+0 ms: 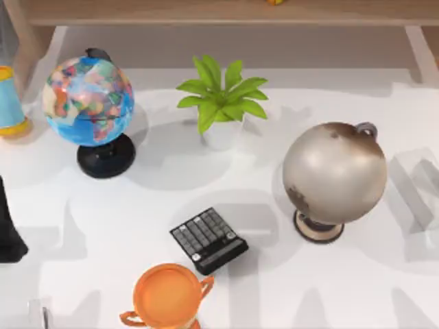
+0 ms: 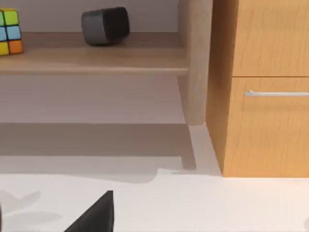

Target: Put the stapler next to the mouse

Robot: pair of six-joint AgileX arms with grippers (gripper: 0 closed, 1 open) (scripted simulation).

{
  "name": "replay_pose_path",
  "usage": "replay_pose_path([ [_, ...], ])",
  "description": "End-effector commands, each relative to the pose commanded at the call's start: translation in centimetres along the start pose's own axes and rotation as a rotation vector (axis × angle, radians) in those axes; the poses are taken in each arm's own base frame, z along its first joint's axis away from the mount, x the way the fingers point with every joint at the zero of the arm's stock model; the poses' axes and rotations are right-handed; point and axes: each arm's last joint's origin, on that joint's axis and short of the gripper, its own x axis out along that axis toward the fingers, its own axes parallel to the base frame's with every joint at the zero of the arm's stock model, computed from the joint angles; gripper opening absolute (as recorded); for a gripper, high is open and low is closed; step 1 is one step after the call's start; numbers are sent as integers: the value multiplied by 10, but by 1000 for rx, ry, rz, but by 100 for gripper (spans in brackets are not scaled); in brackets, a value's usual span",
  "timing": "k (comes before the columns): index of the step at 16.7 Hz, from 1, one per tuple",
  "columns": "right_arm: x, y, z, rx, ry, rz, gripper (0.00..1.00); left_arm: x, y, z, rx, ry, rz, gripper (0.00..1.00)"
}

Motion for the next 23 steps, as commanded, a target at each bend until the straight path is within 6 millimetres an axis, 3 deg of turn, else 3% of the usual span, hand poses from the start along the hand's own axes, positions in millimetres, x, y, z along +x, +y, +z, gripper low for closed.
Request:
replay_pose_path([
  [3,0,0,0,0,0,0,100,0,0,1,-9,16,-3,100],
  [6,0,0,0,0,0,0,100,3,-4,5,-69,146,-30,100],
  [11,0,0,0,0,0,0,100,15,-17,6,-202,647,-57,100],
  [17,0,0,0,0,0,0,100,32,-38,7,-257,1245,63,100],
  [23,0,0,0,0,0,0,100,45,-54,7,-218,1547,212,100],
])
